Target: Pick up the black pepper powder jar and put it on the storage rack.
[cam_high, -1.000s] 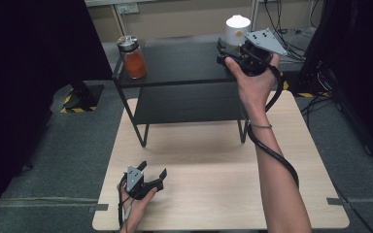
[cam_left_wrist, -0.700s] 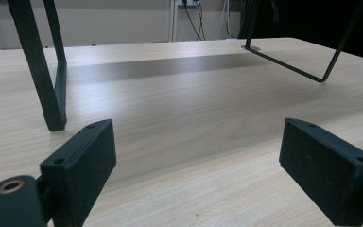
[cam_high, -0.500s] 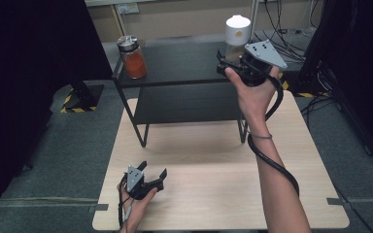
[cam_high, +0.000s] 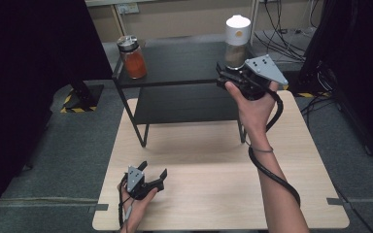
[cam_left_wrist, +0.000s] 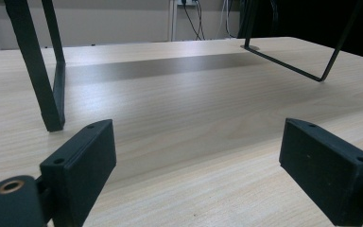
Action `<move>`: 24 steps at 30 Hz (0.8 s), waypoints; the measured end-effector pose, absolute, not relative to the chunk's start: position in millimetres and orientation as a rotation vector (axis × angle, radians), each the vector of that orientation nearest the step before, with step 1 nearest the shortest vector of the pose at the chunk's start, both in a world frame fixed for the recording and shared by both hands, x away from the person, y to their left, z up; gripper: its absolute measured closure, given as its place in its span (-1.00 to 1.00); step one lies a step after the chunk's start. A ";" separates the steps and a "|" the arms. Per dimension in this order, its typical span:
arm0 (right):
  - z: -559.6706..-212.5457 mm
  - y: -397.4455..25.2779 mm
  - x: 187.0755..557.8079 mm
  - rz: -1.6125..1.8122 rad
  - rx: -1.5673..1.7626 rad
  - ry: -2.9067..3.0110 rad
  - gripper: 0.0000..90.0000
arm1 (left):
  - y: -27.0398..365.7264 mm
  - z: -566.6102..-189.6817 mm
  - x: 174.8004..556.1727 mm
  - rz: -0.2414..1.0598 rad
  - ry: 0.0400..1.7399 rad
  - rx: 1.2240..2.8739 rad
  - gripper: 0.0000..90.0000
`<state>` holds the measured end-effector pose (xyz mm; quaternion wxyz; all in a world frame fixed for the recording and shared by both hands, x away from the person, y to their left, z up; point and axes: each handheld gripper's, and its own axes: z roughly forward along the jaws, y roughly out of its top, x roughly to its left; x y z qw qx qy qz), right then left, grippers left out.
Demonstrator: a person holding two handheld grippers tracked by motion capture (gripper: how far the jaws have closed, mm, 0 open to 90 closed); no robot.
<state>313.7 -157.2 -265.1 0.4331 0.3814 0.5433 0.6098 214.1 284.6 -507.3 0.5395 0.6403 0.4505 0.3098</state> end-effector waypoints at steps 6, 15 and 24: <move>-273.3 -159.5 305.6 1.528 0.936 1.360 -0.83 | 284.3 -507.3 214.0 0.739 1.069 1.524 -0.75; -285.2 -164.5 294.5 1.552 0.923 1.371 -0.83 | 284.1 -507.3 213.9 0.739 1.070 1.524 -0.75; -297.5 -167.7 284.9 1.558 0.910 1.394 -0.83 | 284.1 -507.4 213.8 0.739 1.070 1.523 -0.76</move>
